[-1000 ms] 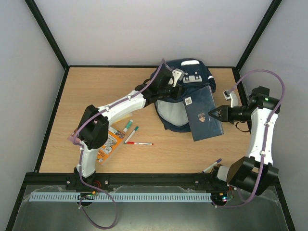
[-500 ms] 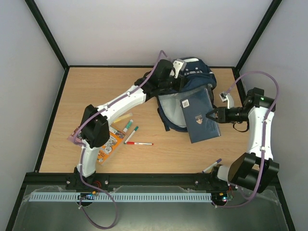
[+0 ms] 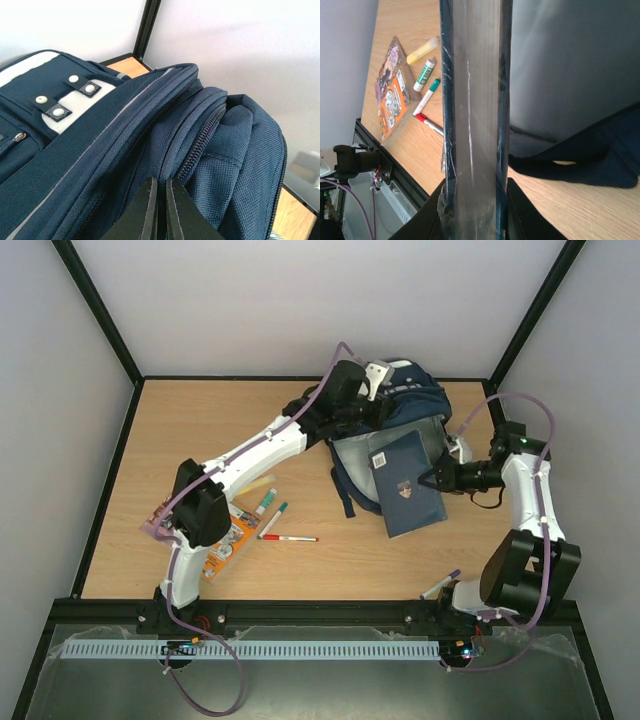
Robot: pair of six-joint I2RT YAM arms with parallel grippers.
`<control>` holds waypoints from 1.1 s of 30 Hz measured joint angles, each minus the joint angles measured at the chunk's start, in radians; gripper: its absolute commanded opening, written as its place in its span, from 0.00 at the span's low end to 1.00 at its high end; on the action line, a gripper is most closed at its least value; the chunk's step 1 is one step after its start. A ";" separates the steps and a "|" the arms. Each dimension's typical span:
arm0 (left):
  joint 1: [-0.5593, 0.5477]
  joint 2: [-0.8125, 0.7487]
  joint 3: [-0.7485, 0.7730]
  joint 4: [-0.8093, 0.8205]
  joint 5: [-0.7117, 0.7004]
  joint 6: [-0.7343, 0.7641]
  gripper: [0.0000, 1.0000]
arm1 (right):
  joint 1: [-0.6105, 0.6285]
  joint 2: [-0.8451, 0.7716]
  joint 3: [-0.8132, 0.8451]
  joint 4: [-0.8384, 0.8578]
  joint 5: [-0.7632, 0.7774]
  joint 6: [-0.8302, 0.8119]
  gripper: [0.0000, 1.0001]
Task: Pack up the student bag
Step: Place the book in the student bag.
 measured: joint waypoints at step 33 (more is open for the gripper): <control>-0.042 -0.011 -0.009 -0.066 -0.021 0.092 0.03 | 0.090 0.237 -0.228 0.666 -0.169 0.409 0.01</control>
